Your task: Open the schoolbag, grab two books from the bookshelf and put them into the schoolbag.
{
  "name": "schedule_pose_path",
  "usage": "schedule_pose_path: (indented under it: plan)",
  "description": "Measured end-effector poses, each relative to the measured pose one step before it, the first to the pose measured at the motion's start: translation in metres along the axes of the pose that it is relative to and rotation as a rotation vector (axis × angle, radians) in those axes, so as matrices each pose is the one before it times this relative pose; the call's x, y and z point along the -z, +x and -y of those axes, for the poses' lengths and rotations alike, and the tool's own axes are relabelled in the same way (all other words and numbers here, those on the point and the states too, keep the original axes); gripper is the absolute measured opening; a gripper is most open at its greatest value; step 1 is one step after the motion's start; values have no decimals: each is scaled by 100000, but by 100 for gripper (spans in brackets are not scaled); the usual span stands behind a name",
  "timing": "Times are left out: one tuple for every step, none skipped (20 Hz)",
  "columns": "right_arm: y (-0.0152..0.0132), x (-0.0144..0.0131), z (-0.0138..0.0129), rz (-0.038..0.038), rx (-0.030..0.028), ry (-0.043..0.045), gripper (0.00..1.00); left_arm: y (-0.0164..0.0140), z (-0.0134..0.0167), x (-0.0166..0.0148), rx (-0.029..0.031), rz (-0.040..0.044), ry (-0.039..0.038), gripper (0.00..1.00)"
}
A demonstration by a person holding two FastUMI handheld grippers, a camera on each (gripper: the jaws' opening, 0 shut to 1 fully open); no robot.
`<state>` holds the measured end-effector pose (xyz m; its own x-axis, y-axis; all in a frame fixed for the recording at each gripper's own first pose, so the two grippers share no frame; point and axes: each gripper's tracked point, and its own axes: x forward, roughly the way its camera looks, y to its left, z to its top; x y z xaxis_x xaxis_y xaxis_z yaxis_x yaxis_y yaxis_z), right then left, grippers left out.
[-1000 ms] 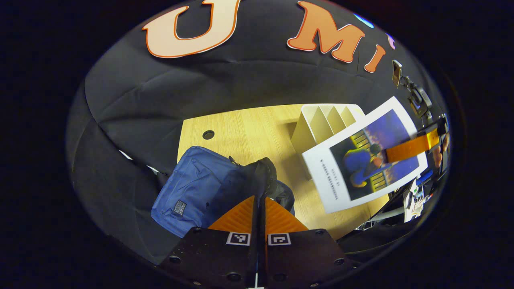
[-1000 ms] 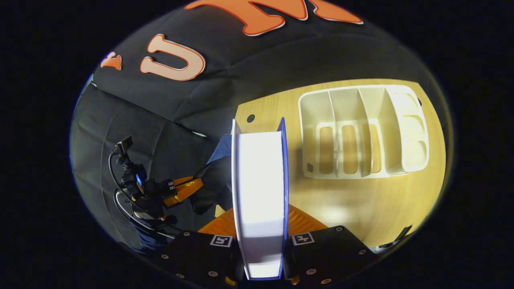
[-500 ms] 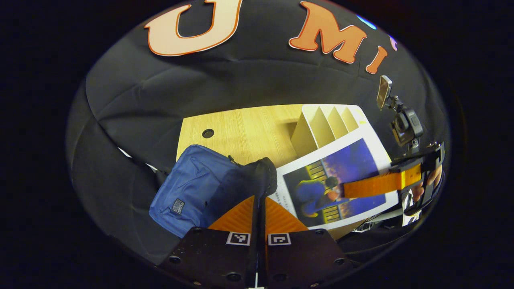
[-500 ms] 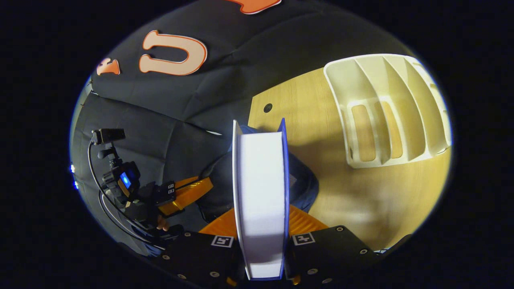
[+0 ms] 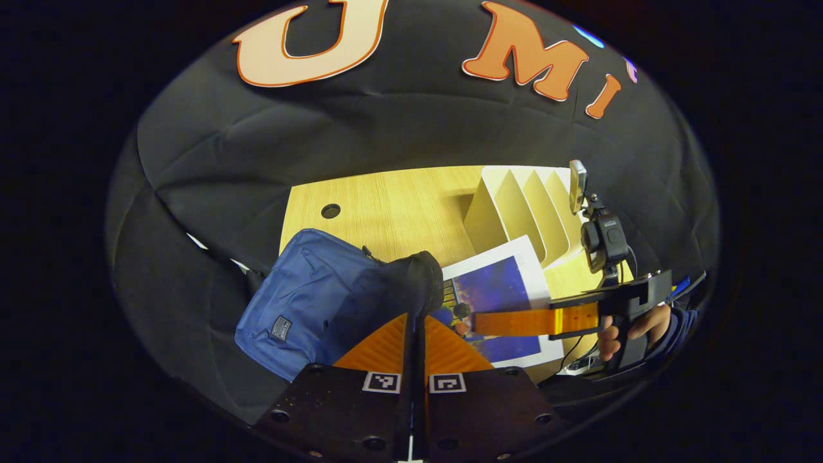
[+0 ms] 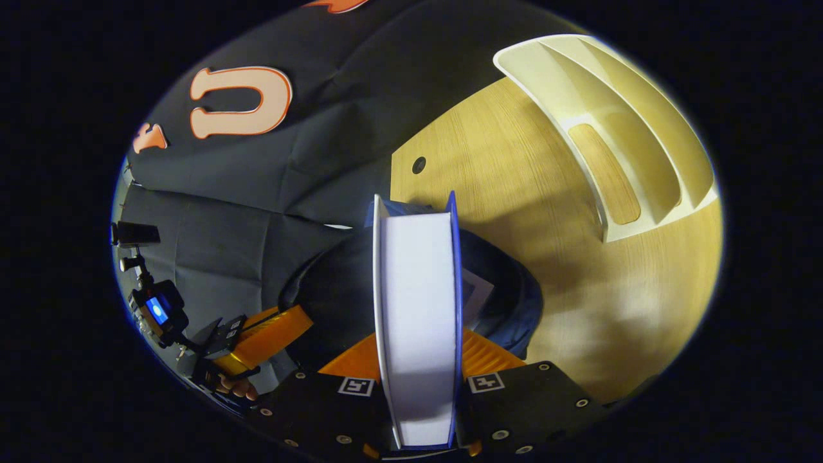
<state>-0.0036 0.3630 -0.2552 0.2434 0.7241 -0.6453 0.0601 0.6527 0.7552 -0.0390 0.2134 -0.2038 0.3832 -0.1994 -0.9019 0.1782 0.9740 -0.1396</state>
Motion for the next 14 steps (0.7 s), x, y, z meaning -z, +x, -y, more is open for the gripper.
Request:
schedule_pose_path:
  plan:
    - [657, 172, 48, 148, -312, 860, 38, 4, 107, 41, 116, -331, 438, 2]
    - [496, 177, -158, 586, -641, 868, 38, -8, 36, -32, -70, -455, 348, 2]
    - [624, 448, 225, -295, -373, 289, 38, 104, 183, -10, 73, -454, 315, 2]
    - [436, 191, -57, 915, -681, 1194, 38, 104, 13, -33, -47, -493, 74, 2]
    - [538, 355, 148, 241, -619, 1345, 38, 15, 46, 20, 95, -421, 101, 2]
    - [412, 104, -122, 1008, -1095, 2017, 38, 99, 87, 37, 24, -415, 124, 2]
    - [509, 289, 5, -106, -628, 1525, 38, -194, 70, -47, 74, -375, 520, 2]
    - [729, 166, -18, 838, -1329, 2326, 38, 313, 220, 224, 281, -704, 194, 2]
    - [797, 169, 15, -303, -1367, 2108, 38, 60, 236, -37, 523, -438, 9, 2]
    - [891, 65, -21, 1072, -1434, 3152, 38, 185, 121, 46, 207, -501, 342, 2]
    - [967, 96, 18, 275, -1403, 2569, 38, 16, 111, 29, 146, -160, 252, 2]
    - [499, 40, -39, 1535, -1679, 3626, 38, 175, 178, 97, 185, -427, 317, 2]
    - [963, 131, -32, -48, -1490, 2407, 38, 87, 203, 57, 353, -180, -135, 2]
    - [461, -139, -122, 1163, -1421, 2280, 38, -22, 207, 132, 555, -316, 46, 2]
